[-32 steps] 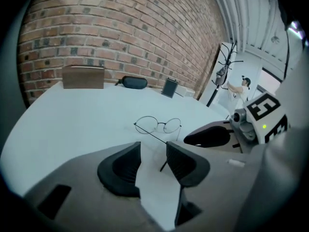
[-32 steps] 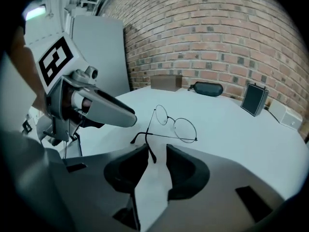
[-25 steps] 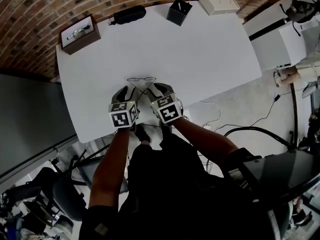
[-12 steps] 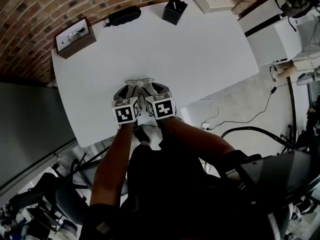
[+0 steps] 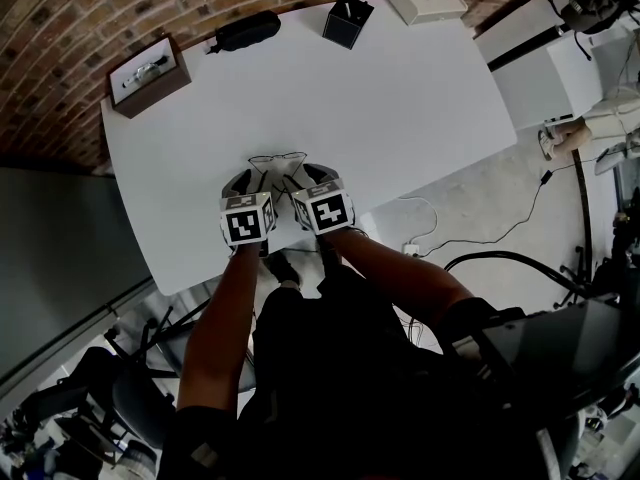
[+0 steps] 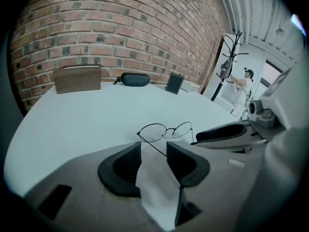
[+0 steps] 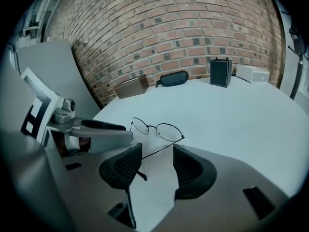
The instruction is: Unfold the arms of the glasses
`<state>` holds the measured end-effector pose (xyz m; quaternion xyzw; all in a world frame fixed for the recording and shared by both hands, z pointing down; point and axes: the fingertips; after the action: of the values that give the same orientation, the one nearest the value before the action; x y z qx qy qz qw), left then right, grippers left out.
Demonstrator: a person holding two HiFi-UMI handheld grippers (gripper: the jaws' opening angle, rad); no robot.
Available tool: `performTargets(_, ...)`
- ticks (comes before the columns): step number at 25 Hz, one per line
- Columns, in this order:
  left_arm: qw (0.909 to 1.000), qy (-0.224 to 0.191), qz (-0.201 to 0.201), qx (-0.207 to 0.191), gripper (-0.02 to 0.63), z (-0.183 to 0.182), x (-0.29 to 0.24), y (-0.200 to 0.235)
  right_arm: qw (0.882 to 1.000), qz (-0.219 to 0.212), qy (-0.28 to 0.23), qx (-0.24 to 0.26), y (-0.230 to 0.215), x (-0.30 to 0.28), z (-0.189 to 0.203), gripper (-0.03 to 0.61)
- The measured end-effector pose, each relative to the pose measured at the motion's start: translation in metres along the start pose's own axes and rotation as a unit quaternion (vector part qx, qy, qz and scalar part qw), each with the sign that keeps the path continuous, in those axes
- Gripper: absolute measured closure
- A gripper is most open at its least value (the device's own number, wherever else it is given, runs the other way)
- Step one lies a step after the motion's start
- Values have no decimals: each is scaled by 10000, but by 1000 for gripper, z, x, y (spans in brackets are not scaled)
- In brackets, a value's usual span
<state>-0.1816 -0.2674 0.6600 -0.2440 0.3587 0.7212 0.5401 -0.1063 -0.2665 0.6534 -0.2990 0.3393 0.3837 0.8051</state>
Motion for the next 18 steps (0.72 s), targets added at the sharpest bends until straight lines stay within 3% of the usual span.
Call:
performTargets(4,10000,10,-41,-86,453,1,4,7,9998,-94,34,184,-4,1,2,410)
performTargets(18,9997,-56,-246,8,453,8,18,23,9870,-283,-176,1571,-19,13,-9,411)
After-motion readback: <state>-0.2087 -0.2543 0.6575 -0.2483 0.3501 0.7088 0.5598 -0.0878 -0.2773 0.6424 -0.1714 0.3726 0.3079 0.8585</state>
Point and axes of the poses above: the fingertips, and each gripper's own axes: x backward along the fingers, y to its left, z out of its underside, and after that the axes turned 4 degrees about y, right-handed
